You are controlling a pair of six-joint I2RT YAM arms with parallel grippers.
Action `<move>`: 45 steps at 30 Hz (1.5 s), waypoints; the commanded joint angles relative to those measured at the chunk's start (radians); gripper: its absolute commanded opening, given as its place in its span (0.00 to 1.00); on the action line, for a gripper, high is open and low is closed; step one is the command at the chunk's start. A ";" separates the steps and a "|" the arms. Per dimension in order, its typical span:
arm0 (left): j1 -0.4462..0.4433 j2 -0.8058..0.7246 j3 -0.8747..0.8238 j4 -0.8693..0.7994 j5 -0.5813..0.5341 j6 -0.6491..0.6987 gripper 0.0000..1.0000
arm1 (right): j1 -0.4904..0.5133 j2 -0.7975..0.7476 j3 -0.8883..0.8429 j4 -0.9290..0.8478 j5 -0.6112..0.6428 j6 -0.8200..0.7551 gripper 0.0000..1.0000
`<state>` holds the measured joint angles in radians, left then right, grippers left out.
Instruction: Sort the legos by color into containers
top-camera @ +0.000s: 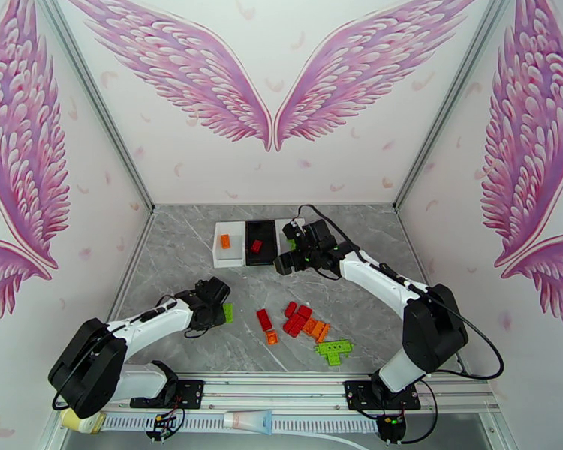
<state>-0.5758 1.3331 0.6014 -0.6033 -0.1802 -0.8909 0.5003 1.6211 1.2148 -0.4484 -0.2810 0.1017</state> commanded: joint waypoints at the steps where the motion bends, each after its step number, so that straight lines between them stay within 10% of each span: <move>1: 0.007 -0.011 -0.016 0.019 -0.010 -0.013 0.46 | 0.008 0.028 0.007 0.016 -0.002 0.011 0.89; 21: -0.006 -0.101 0.141 -0.071 -0.039 0.080 0.30 | 0.009 0.015 0.011 0.022 -0.001 0.011 0.89; 45: 0.197 0.648 1.027 -0.071 0.047 0.361 0.32 | 0.001 -0.114 -0.072 0.007 0.090 0.009 0.89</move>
<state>-0.3969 1.9297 1.5501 -0.6369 -0.1616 -0.5789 0.5003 1.5387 1.1557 -0.4412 -0.2192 0.1051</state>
